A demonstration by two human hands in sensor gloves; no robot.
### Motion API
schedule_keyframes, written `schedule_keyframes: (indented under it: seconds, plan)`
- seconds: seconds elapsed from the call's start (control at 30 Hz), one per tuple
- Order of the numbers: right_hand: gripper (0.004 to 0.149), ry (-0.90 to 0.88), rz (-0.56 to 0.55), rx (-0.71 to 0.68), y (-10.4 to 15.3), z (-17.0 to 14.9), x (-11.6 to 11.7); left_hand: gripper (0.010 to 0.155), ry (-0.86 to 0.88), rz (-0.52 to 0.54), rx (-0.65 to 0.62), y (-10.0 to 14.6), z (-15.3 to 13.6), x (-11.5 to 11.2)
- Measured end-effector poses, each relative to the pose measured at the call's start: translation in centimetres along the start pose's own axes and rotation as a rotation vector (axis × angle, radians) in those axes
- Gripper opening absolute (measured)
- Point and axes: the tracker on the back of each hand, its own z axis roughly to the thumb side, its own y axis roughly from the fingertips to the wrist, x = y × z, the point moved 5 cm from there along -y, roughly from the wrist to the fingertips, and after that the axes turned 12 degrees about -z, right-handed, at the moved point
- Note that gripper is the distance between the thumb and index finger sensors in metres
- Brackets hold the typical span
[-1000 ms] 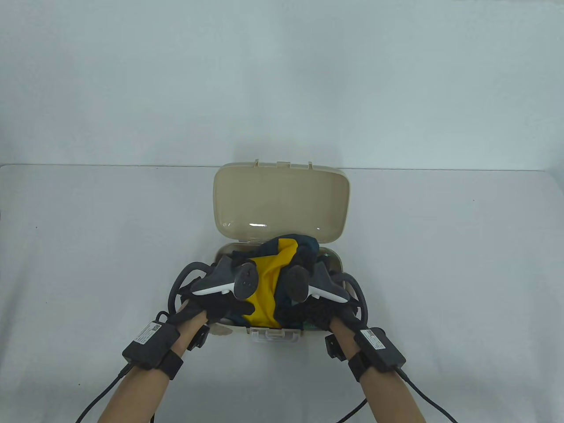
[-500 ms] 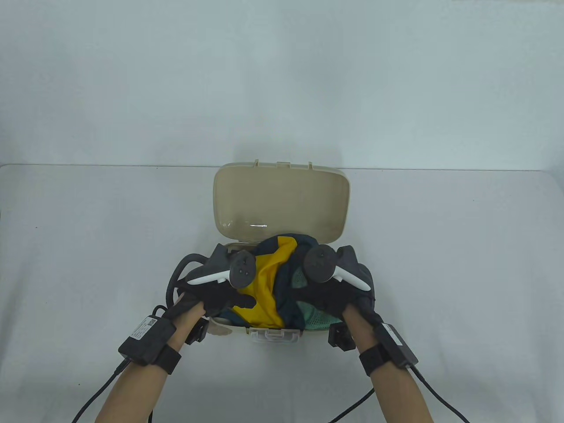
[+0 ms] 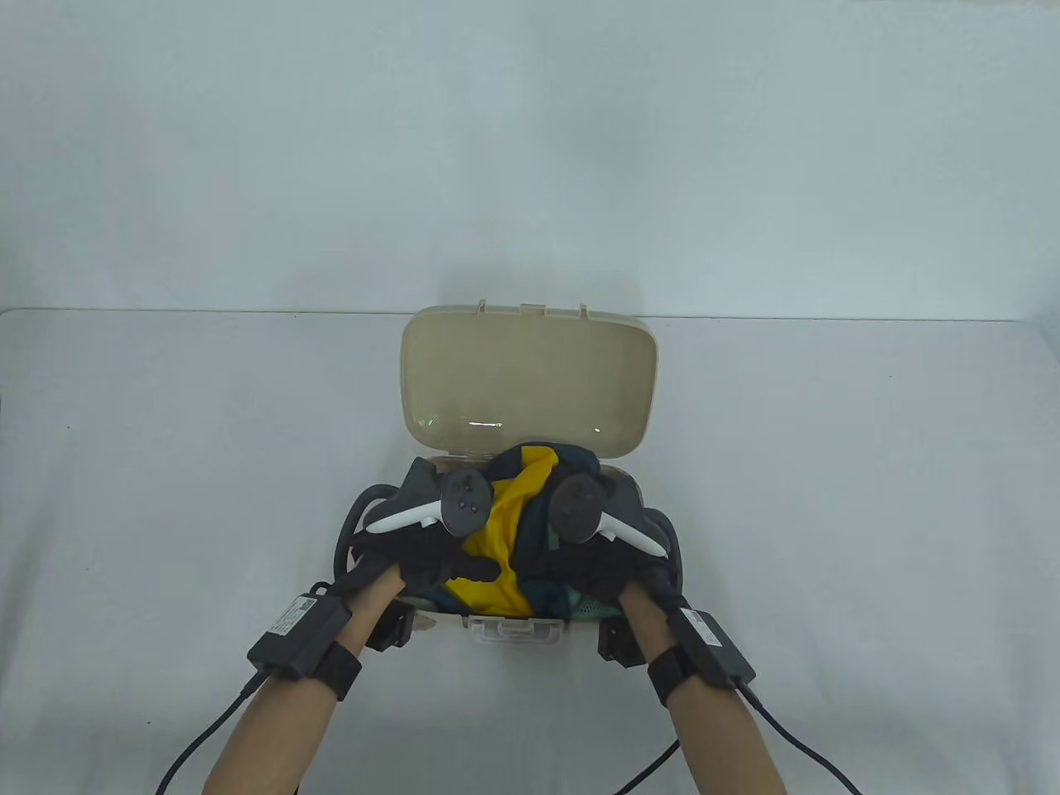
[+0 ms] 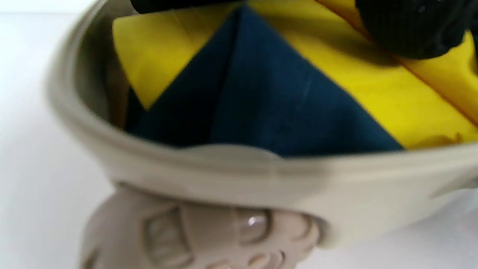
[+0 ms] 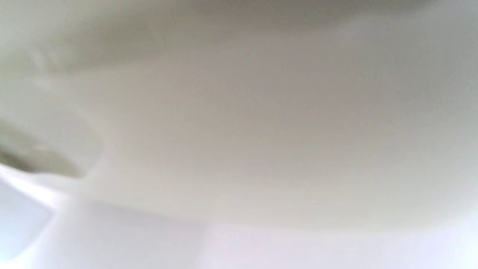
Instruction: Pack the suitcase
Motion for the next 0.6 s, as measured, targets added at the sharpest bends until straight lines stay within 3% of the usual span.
schedule_keyframes:
  seconds: [0.17,0.33,0.43,0.53,0.6]
  plan:
    - [0.110,-0.014,-0.014,0.001,0.0,0.0,0.3,0.103,-0.044,0.013,0.011,-0.4,0.5,-0.4]
    - [0.109,-0.101,0.004,0.002,0.1,0.0,-0.9,0.103,-0.093,0.033,0.048,-0.3,0.6,-0.3]
    - [0.107,-0.078,0.062,-0.043,0.9,0.6,-3.1,0.103,-0.123,0.034,0.058,0.4,0.6,0.1]
    - [0.103,-0.047,0.002,-0.082,2.4,0.8,-5.9,0.100,-0.120,0.053,0.031,1.7,0.5,0.4]
    - [0.103,0.021,0.010,-0.105,3.3,0.8,-6.3,0.100,-0.128,0.047,0.024,2.5,0.1,0.5]
